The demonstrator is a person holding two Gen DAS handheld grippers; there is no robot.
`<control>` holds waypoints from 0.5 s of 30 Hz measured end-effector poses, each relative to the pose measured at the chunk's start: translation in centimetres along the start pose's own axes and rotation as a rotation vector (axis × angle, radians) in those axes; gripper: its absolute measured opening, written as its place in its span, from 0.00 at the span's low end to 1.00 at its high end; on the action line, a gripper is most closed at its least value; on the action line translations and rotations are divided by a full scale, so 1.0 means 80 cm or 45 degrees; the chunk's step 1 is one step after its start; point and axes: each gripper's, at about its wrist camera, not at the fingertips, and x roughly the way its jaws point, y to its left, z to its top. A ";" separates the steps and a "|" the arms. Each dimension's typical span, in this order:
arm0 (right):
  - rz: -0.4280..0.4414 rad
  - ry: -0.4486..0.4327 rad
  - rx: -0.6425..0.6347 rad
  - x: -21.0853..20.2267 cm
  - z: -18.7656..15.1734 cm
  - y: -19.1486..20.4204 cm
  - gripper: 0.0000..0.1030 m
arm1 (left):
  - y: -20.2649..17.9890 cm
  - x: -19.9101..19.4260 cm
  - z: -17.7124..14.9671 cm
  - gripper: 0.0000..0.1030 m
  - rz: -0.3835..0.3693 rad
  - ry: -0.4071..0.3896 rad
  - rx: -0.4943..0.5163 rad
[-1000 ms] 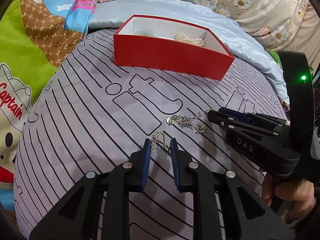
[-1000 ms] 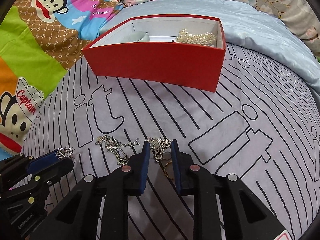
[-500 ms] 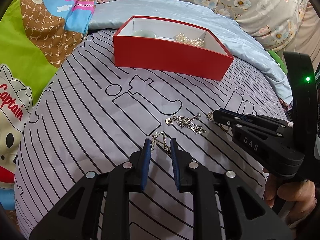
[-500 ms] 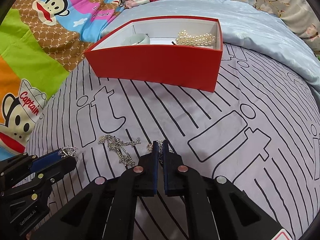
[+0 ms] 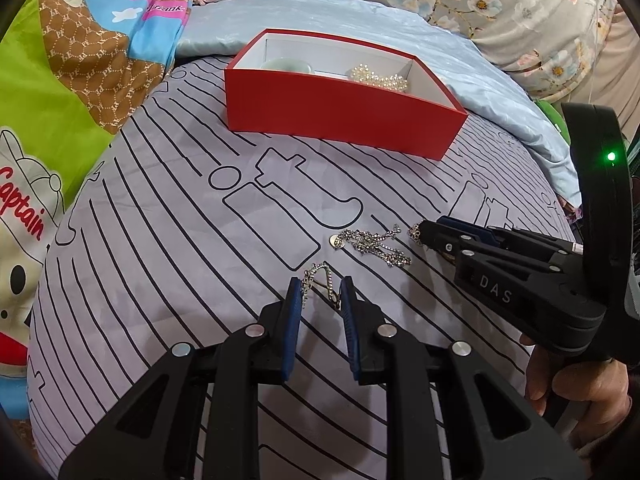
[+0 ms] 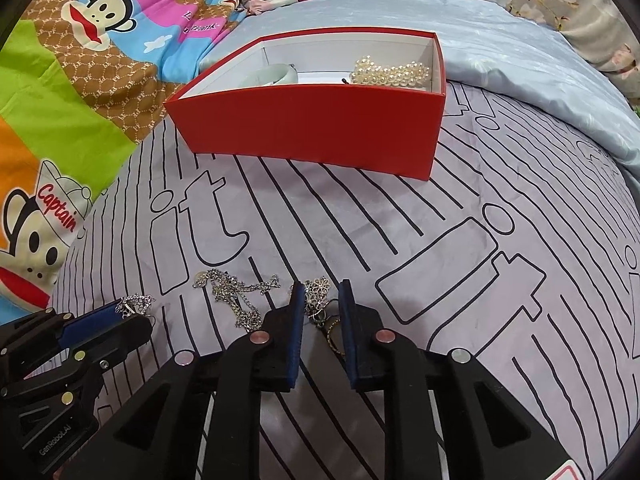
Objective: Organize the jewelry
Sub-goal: 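Carry the silver chain and gold ring chain with both grippers into the red box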
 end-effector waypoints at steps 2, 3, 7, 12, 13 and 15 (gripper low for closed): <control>0.004 -0.002 0.000 -0.002 0.001 -0.001 0.06 | -0.001 0.000 0.000 0.19 0.000 -0.002 0.001; 0.005 0.000 -0.001 -0.003 0.001 -0.001 0.05 | -0.002 0.000 0.000 0.19 0.000 -0.003 0.002; 0.006 -0.002 -0.003 -0.005 0.001 0.000 0.03 | -0.004 -0.003 0.002 0.19 -0.003 -0.012 0.006; 0.014 -0.036 0.013 -0.019 0.005 0.000 0.01 | -0.005 -0.008 0.005 0.19 0.000 -0.025 0.012; 0.016 -0.044 0.013 -0.022 0.006 0.000 0.01 | -0.006 -0.009 0.006 0.19 -0.002 -0.028 0.012; 0.013 -0.062 0.010 -0.029 0.009 0.002 0.01 | -0.007 -0.011 0.007 0.19 -0.001 -0.033 0.016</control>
